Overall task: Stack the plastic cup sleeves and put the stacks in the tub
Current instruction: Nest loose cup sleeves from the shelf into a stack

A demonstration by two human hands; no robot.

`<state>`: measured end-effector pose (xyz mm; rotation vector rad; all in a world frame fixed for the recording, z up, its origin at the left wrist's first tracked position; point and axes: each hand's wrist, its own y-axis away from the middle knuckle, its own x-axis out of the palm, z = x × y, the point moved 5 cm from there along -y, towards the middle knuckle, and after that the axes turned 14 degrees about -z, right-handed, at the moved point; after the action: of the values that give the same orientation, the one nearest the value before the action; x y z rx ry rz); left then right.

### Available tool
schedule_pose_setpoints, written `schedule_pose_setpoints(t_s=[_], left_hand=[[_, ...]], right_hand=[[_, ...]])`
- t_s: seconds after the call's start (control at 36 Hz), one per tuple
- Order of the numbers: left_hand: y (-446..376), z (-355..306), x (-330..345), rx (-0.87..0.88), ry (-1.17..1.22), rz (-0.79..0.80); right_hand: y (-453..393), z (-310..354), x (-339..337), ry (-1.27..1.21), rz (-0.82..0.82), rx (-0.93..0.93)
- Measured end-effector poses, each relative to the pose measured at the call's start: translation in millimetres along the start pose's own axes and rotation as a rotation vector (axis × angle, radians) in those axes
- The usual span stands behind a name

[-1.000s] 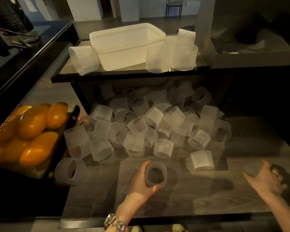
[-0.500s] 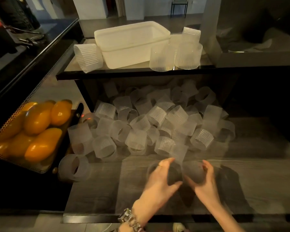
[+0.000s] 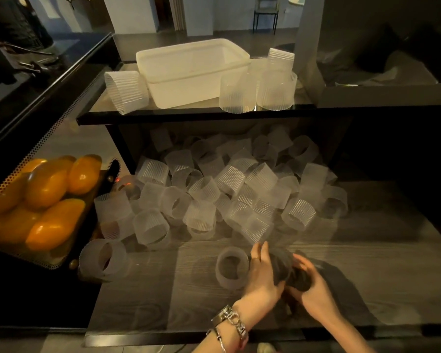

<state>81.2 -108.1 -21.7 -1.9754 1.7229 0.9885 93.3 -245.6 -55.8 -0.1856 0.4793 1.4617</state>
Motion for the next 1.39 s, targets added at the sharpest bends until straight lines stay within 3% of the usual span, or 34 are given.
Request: schedule_pose_setpoints(t_s=[0.14,0.44,0.64,0.81,1.0,1.39], left_hand=[[-3.3,-1.0,-0.5,0.015,0.011,-0.012],[7.5,-24.2,-69.7,0.344,0.118,-0.164],[10.9,21.3,-119.1,0.193,0.329,-0.257],[21.4,52.4,-110.5,0.061,0.483,-0.223],[19.0,63.3,-87.1,0.001,0.579,-0.222],[8.1,79.0,-69.5,-0.023,0.502,-0.157]], right_hand=[[-5.8,2.8,0.7,0.043,0.035,0.021],[-5.6,65.5,9.3,-0.271,0.126,-0.042],[8.0,103.1,40.6,-0.146,0.253,-0.238],[14.5,110.5,52.2,-0.069,0.322,-0.333],[14.7,97.0,53.1,-0.062,0.318,-0.311],[4.8,77.4,62.7,-0.018,0.34,-0.219]])
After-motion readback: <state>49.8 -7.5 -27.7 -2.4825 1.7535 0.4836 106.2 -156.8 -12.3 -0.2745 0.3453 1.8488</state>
